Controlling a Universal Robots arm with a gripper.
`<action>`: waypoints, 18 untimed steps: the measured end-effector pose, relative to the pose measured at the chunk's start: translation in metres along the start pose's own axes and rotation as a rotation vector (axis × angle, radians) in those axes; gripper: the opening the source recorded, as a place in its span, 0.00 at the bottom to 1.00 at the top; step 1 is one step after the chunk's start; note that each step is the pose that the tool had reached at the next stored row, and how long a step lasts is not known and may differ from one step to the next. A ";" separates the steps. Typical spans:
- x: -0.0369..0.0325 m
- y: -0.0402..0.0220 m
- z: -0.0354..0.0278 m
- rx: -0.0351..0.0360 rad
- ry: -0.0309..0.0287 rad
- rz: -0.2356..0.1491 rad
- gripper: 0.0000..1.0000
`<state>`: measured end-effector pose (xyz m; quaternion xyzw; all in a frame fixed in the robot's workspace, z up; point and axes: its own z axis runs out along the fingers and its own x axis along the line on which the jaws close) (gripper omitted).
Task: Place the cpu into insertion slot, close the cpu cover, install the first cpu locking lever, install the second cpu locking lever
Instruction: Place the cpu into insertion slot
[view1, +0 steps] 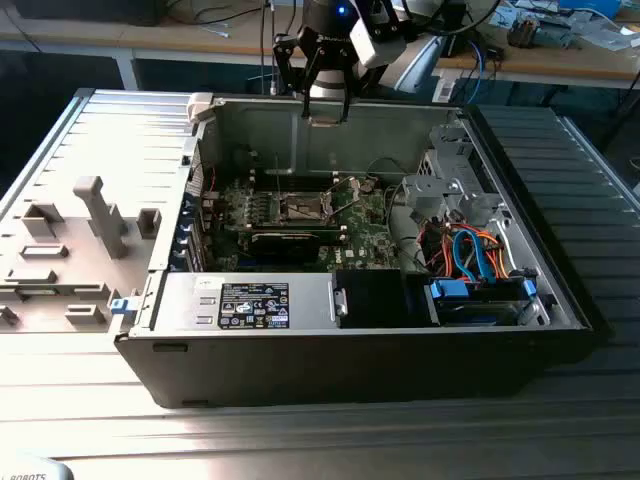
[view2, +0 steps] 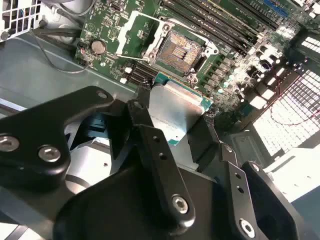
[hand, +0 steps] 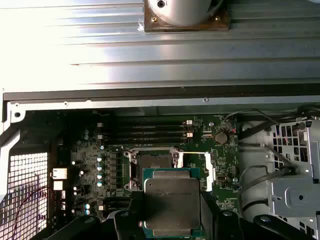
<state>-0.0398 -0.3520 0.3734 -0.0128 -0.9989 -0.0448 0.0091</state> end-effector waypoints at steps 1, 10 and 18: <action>0.0000 0.0000 0.0000 0.0001 0.0000 0.000 0.54; 0.0011 -0.0022 0.0231 0.0039 -0.0002 0.000 0.54; 0.0033 -0.0030 0.0314 0.0039 -0.0001 0.000 0.54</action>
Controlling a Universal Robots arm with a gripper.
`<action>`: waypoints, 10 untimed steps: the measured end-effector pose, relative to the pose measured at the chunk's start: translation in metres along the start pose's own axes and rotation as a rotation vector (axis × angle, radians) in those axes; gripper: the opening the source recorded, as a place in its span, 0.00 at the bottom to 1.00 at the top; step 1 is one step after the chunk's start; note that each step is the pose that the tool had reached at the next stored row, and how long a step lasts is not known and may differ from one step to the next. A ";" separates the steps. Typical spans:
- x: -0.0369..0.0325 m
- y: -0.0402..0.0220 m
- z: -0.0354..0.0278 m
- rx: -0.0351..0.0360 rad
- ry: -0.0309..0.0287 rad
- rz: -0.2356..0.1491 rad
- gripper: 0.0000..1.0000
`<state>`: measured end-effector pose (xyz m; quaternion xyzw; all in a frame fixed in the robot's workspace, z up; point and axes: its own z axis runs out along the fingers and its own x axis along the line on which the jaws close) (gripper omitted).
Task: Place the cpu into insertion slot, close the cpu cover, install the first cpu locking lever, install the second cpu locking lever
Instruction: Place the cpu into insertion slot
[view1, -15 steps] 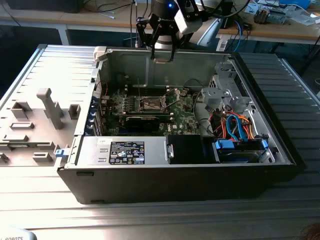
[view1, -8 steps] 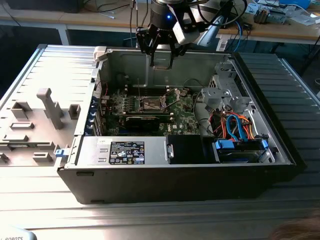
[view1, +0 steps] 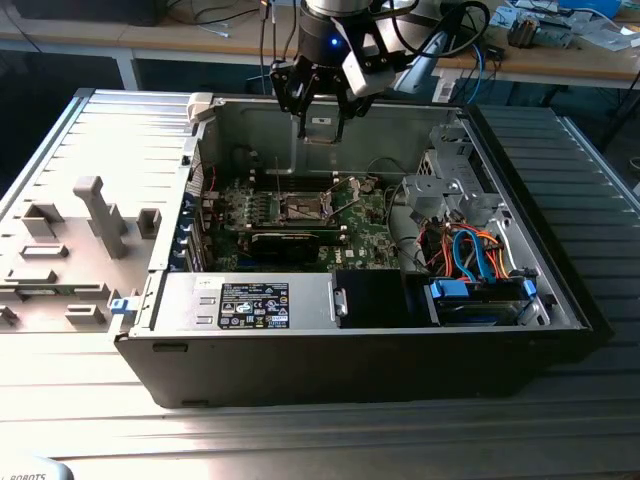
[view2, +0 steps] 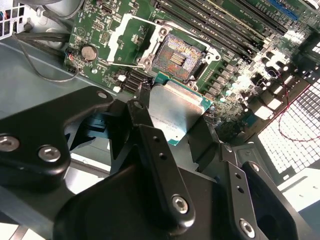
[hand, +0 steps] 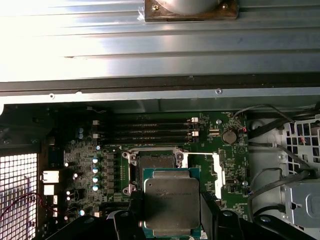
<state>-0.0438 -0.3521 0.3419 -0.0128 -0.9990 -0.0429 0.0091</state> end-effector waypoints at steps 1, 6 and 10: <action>0.0001 0.0000 0.0000 0.0001 0.0000 0.000 0.54; 0.0008 0.0000 0.0003 0.0000 0.0000 0.000 0.54; 0.0045 -0.0002 0.0006 0.0000 0.0000 0.000 0.54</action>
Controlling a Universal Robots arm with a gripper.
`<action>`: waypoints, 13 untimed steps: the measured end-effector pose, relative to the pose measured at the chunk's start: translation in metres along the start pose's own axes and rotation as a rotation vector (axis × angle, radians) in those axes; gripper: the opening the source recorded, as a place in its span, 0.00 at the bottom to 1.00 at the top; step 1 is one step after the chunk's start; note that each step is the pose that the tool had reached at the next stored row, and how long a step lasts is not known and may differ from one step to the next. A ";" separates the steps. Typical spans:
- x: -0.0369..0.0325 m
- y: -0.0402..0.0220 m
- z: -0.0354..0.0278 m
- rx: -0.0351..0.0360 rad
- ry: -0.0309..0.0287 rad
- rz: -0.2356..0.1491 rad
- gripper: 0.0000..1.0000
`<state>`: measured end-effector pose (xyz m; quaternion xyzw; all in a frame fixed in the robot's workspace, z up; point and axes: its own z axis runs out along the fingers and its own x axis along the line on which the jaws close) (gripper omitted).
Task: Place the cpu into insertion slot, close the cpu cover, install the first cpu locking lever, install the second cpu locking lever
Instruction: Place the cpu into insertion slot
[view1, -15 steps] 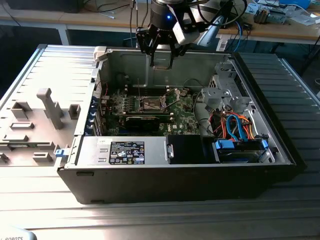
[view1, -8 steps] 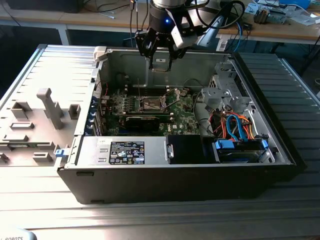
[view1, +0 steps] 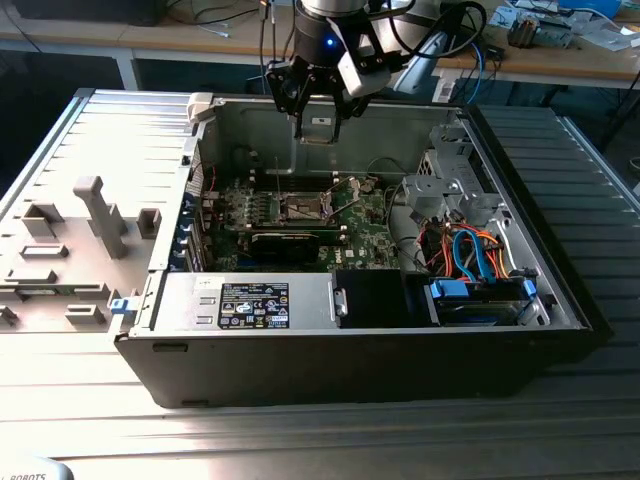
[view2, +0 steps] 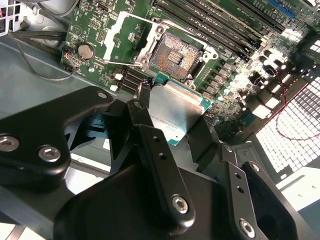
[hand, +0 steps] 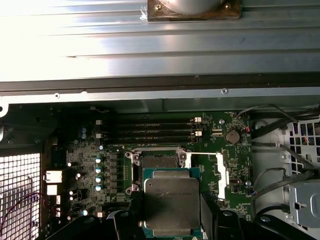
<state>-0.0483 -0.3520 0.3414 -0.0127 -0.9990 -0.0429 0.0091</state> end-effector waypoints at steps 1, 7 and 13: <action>0.0001 0.0000 0.0000 0.0000 0.0000 0.000 0.54; 0.0011 0.0000 0.0000 0.0000 0.0000 0.000 0.54; 0.0029 -0.0001 0.0003 0.0000 0.0000 0.000 0.54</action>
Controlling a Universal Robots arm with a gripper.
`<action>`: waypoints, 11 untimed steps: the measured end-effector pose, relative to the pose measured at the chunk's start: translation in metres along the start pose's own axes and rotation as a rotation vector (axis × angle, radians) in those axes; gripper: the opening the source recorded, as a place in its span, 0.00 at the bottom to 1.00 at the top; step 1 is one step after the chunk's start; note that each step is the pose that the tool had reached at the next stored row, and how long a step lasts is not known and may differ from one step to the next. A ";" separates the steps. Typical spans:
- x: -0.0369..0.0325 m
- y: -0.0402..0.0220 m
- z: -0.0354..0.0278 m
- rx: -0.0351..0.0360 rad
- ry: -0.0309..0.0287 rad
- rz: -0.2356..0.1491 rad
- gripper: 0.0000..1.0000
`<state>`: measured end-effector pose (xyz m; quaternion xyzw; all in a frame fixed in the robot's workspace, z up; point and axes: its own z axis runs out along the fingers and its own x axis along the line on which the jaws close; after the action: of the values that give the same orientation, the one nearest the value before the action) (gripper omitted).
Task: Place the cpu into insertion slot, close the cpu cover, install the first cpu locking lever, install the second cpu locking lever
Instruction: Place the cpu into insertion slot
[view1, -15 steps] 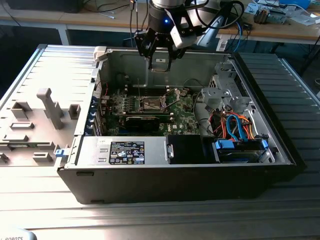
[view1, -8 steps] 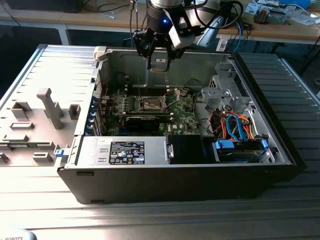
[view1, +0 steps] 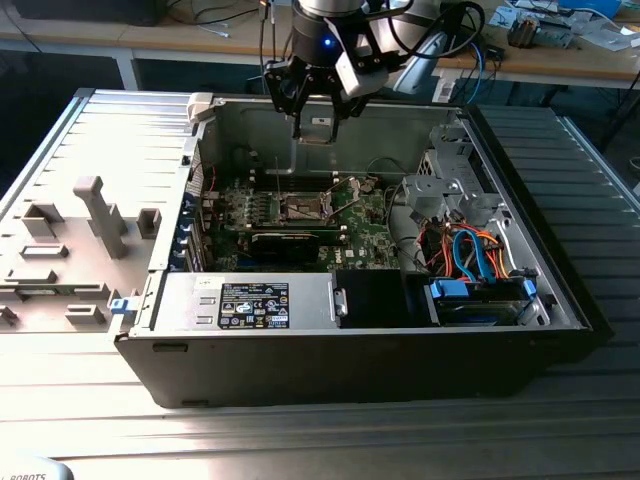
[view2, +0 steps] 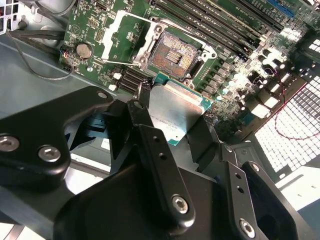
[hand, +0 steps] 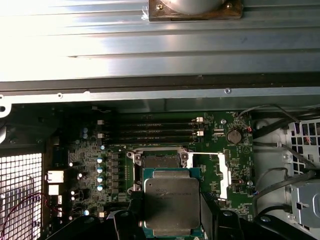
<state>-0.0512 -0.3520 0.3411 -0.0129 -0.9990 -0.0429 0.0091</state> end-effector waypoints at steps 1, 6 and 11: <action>0.0003 0.0000 0.0000 0.0000 -0.0001 0.000 0.54; 0.0014 0.0000 0.0001 0.0000 0.0000 0.000 0.54; 0.0025 -0.0001 0.0002 0.0000 0.0000 0.000 0.54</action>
<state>-0.0536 -0.3520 0.3410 -0.0128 -0.9990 -0.0429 0.0091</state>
